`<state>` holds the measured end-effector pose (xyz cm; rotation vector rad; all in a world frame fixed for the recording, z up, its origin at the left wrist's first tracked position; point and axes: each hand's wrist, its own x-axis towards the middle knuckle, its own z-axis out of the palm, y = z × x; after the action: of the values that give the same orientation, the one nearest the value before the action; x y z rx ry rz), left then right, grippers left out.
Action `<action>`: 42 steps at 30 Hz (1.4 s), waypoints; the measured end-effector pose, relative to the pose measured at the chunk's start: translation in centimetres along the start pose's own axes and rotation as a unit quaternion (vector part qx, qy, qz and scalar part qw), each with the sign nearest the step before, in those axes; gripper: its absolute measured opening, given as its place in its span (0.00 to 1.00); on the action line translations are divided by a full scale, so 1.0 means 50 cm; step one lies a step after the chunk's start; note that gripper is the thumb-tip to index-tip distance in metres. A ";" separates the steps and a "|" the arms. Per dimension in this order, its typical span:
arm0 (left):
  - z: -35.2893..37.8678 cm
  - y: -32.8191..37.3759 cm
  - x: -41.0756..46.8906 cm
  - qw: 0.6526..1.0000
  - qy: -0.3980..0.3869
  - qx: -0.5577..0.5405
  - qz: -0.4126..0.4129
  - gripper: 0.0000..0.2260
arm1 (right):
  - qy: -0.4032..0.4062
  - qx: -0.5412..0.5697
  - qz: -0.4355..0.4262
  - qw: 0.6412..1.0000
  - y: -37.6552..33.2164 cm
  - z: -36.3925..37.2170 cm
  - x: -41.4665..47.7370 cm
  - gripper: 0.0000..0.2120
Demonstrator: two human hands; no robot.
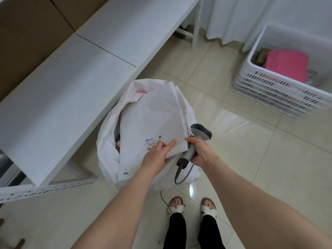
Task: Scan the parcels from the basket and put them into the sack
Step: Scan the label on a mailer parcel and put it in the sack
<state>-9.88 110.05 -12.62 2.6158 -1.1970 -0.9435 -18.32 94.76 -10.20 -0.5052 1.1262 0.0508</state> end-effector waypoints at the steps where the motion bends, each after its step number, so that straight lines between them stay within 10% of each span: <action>1: 0.002 0.002 0.002 1.000 -0.003 0.011 0.008 0.38 | 0.006 -0.006 0.004 1.000 -0.001 -0.005 0.000 0.03; 6: 0.030 -0.030 -0.005 0.986 -0.041 0.158 -0.016 0.37 | 0.007 0.015 0.004 1.000 -0.007 -0.045 -0.010 0.09; 12: 0.072 -0.032 -0.015 0.916 -0.272 0.277 -0.096 0.25 | -0.031 0.132 0.044 0.990 -0.043 -0.087 -0.036 0.04; 19: 0.025 0.008 -0.009 0.873 -0.467 -0.024 -0.135 0.32 | 0.049 0.017 0.031 0.998 -0.022 -0.098 -0.026 0.04; 25: 0.026 0.039 0.006 0.950 -0.258 -0.092 -0.149 0.26 | 0.065 -0.002 0.011 0.998 -0.026 -0.103 -0.023 0.03; 42: -0.397 0.382 0.192 0.994 -0.011 0.006 -0.105 0.19 | 0.011 -0.054 -0.142 0.988 -0.375 -0.119 -0.218 0.06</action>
<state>-5.89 87.21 5.10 2.7896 -0.9491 -1.0025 -22.78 77.97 4.14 -0.7607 1.0666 -0.1422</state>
